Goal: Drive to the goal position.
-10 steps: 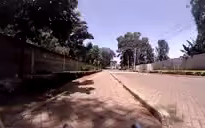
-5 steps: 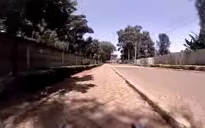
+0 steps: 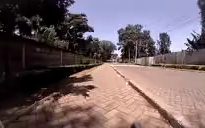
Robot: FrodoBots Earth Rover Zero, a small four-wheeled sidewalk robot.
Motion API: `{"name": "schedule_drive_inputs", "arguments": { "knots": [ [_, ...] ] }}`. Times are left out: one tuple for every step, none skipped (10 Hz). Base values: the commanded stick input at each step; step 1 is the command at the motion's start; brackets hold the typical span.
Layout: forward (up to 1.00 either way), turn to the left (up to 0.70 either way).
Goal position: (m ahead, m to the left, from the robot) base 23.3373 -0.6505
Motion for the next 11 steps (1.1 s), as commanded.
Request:
{"name": "schedule_drive_inputs", "arguments": {
  "knots": [
    [0.7, 0.0],
    [0.7, 0.0],
    [0.7, 0.0],
    [0.7, 0.0],
    [0.7, 0.0],
    [0.7, 0.0],
    [0.7, 0.0],
    [0.7, 0.0],
    [0.7, 0.0],
    [0.7, 0.0],
    [0.7, 0.0]
  ]
}}
